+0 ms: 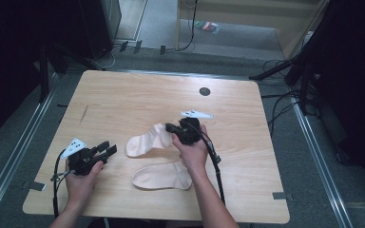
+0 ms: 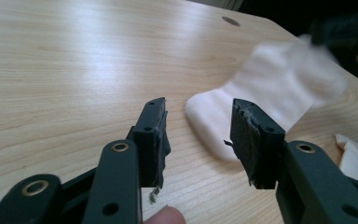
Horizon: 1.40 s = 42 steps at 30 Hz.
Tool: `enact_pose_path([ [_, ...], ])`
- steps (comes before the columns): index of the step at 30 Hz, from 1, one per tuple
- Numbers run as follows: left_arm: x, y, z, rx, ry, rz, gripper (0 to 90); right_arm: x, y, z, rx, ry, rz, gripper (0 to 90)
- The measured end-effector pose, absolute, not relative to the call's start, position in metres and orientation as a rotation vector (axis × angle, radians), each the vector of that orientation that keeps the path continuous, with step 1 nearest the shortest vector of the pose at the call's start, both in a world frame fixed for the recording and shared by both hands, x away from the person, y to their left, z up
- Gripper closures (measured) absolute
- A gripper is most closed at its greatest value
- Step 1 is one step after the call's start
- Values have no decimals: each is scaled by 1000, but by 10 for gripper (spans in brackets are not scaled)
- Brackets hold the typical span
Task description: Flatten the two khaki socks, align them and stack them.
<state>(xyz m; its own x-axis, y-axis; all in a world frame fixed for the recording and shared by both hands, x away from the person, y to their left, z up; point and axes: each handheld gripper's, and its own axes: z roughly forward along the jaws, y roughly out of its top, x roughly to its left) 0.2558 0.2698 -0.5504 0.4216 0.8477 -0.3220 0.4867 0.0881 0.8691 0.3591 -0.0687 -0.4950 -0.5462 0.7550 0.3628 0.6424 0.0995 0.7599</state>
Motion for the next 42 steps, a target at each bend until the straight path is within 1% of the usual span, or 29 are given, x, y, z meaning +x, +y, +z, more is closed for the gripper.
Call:
enact_pose_path([
  [3,257,266,-550,1583,1231,408,606,363,-88,-529,1473,2266,1292,900],
  [5,255,262,-547,1609,1214,458,613,362,-98,-538,1471,2247,1239,888],
  [8,260,254,-540,1647,1205,430,609,357,-108,-538,1449,2153,1208,803],
  [9,260,254,-540,1647,1205,430,608,357,-108,-538,1449,2153,1208,803],
  [10,267,250,-538,1657,1212,414,609,356,-115,-534,1479,2096,1249,747],
  [13,281,240,-537,1682,1250,349,619,355,-116,-533,1475,2103,1253,718],
  [15,288,232,-539,1712,1269,336,615,355,-117,-533,1478,2114,1268,691],
  [18,292,219,-540,1741,1262,389,617,354,-115,-538,1466,2150,1227,673],
  [22,298,203,-542,1785,1243,358,605,351,-109,-543,1411,2194,1173,639],
  [24,300,198,-543,1782,1239,347,593,350,-107,-544,1395,2199,1176,633],
  [27,301,191,-546,1789,1233,367,576,349,-104,-545,1372,2212,1167,623],
  [29,302,187,-549,1808,1236,365,578,349,-102,-546,1355,2222,1148,623],
  [32,304,185,-551,1830,1255,362,611,347,-101,-548,1327,2220,1138,641],
  [35,306,181,-551,1884,1247,376,642,343,-100,-549,1327,2209,1136,716],
  [36,307,179,-551,1894,1241,378,669,342,-99,-549,1319,2211,1134,745],
  [37,307,179,-551,1894,1241,378,701,342,-99,-549,1319,2211,1134,745],
  [38,308,178,-551,1903,1249,370,752,341,-98,-549,1309,2221,1126,822],
  [40,309,180,-551,1903,1255,351,851,341,-99,-549,1323,2227,1135,856],
  [41,309,180,-550,1903,1260,344,879,341,-99,-549,1335,2227,1139,863],
  [42,310,181,-549,1910,1263,341,887,340,-100,-548,1347,2228,1132,867],
])
